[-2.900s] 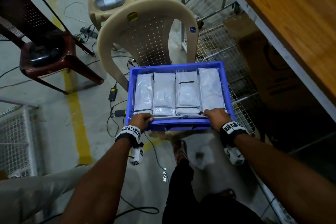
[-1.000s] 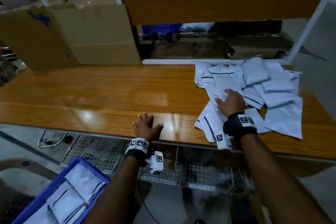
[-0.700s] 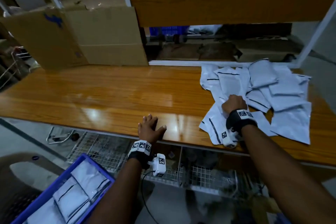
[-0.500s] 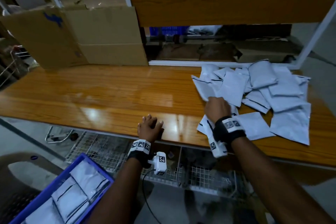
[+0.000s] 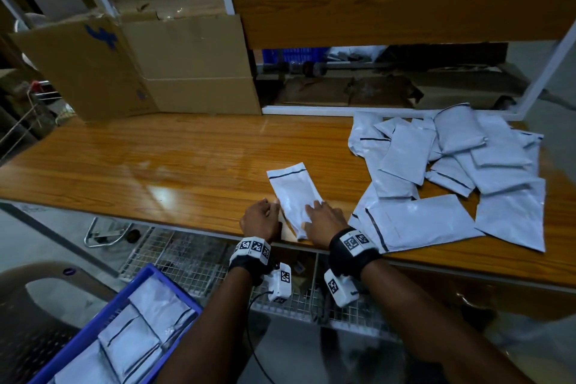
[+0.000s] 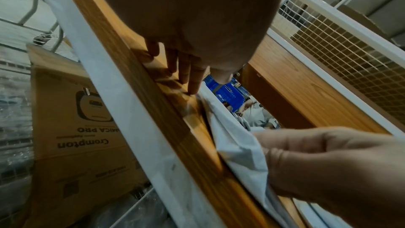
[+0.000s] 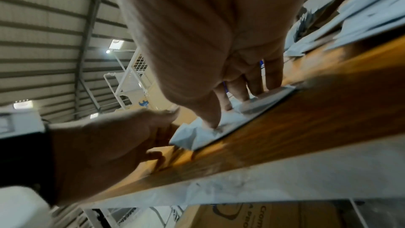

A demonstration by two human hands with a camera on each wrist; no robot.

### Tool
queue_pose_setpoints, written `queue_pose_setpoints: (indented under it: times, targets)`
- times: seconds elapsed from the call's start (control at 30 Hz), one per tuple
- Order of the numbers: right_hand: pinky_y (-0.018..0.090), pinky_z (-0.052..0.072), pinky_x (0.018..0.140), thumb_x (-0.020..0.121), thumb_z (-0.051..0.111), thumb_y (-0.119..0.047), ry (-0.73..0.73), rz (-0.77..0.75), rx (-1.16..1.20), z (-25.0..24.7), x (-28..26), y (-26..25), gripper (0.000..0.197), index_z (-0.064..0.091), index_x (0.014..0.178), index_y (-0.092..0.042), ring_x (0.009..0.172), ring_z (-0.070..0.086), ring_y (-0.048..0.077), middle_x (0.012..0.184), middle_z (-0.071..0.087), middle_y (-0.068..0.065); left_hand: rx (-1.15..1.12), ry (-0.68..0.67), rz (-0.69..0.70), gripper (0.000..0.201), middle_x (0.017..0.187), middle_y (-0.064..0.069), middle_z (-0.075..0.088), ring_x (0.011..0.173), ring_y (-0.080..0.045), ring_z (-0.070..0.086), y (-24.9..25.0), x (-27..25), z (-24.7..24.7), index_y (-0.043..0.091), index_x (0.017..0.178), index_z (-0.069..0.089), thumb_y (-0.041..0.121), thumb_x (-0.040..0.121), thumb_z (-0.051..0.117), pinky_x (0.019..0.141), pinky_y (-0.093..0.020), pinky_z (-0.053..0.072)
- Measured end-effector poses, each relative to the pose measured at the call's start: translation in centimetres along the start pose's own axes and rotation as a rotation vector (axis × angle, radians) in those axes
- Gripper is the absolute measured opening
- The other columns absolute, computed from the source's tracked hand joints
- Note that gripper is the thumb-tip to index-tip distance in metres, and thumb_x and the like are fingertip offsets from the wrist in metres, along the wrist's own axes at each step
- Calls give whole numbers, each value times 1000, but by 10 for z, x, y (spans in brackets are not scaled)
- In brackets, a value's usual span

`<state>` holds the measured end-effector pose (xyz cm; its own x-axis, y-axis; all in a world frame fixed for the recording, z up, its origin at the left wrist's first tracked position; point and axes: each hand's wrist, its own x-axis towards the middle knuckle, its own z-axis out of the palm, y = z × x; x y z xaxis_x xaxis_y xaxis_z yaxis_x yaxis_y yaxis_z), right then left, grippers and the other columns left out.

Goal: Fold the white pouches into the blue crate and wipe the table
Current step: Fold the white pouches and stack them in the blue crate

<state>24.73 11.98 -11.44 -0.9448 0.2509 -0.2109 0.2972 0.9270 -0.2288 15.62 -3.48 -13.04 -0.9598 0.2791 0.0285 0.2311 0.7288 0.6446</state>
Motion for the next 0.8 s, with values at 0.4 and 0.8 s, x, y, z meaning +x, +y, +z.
queue_pose_setpoints:
  times: [0.4,0.8]
  targets:
    - [48,45,100,87,59,-48,465,510,470,-73,2,105,56,52,135,-20,122,51,38,132,58,16,182,-115,-77,50,131,-5,44,130,-32,34,13,10,-4,27,105,65,69,78,63,110,-53,22]
    - [55,29,112,80,67,-56,446,906,650,-83,42,217,105,10,154,-8,139,30,43,154,26,22,-81,-54,-246,53,76,4,70,88,-24,67,-10,21,-6,24,56,66,77,51,70,94,-52,47]
